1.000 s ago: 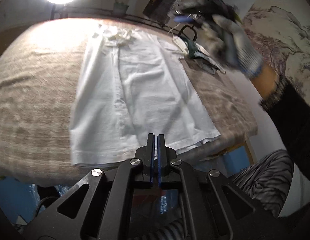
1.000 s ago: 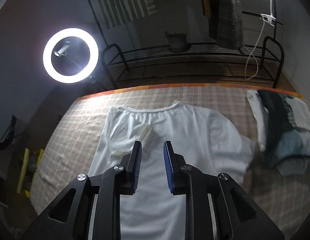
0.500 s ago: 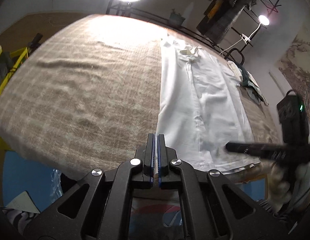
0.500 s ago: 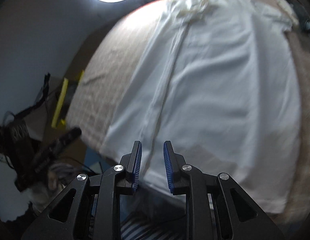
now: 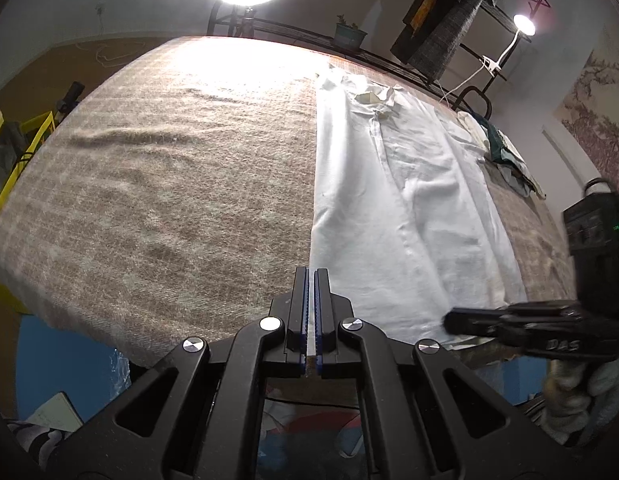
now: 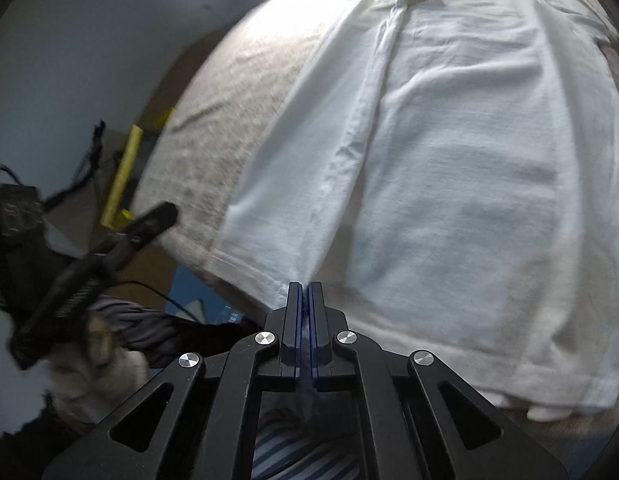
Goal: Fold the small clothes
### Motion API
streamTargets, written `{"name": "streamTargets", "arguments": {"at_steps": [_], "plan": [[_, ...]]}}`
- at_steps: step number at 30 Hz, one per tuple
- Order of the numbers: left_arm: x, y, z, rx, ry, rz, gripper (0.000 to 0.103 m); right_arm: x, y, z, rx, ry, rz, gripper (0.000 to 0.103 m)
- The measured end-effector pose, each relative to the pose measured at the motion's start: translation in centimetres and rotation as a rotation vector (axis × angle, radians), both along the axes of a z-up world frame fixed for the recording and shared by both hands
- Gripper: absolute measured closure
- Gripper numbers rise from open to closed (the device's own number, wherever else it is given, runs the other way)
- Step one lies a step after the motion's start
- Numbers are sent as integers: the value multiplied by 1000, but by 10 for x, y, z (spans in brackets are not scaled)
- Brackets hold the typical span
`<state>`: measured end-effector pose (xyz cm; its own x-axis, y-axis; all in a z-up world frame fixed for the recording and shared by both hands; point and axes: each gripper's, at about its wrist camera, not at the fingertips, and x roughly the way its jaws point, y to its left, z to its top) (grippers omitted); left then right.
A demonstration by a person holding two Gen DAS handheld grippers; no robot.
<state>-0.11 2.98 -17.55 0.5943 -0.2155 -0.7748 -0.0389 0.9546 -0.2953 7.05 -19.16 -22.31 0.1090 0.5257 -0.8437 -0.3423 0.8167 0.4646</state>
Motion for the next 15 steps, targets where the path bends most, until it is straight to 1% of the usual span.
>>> {"name": "streamTargets", "arguments": {"at_steps": [2, 5, 6, 9, 12, 13, 15], "plan": [[4, -8, -3, 13, 2, -14, 103, -2, -1, -1, -6, -12, 13, 101], [11, -25, -8, 50, 2, -55, 103, 2, 2, -14, -25, 54, 23, 98], [13, -32, -11, 68, 3, -78, 103, 2, 3, -12, -39, 50, 25, 98], [16, -46, -22, 109, 22, -125, 103, 1, 3, 3, -58, -27, 39, 98], [19, -56, -41, 144, 74, -152, 103, -1, -7, 24, -48, -125, 34, 98], [17, -57, -40, 152, 55, -149, 103, -2, -13, 31, -44, -156, 24, 98], [15, -61, -39, 179, 52, -160, 103, -3, -25, 42, -41, -204, 1, 97]]}}
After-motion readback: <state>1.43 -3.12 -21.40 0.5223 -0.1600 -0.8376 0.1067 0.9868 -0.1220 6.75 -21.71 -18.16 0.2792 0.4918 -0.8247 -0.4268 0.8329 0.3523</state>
